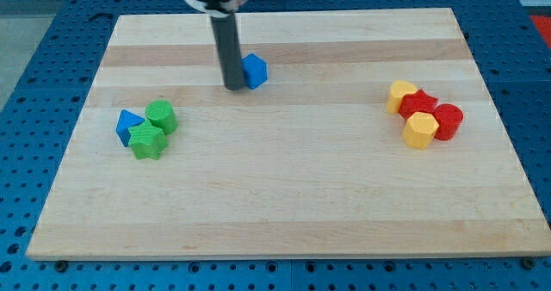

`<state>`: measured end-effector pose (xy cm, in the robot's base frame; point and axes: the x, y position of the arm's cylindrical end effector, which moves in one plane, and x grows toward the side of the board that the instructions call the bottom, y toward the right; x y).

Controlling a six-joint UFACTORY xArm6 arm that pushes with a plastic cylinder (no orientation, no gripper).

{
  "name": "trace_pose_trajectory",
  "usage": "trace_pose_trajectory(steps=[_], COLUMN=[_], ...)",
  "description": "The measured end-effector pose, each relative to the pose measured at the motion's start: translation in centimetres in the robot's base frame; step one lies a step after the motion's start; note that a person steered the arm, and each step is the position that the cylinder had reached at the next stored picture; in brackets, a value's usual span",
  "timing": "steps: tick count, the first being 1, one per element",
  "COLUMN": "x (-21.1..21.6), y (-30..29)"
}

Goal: Push the blue cube towards the bottom center of the board

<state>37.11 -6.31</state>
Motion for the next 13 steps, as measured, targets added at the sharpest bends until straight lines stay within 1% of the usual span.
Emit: trace_pose_trajectory(steps=[2, 3, 6, 9, 10, 11, 12, 13], x=[0.9, 1.7, 5.6, 5.9, 7.2, 9.0, 9.0, 4.1], y=[7.9, 8.7, 7.3, 7.7, 7.7, 0.8, -0.9, -3.2])
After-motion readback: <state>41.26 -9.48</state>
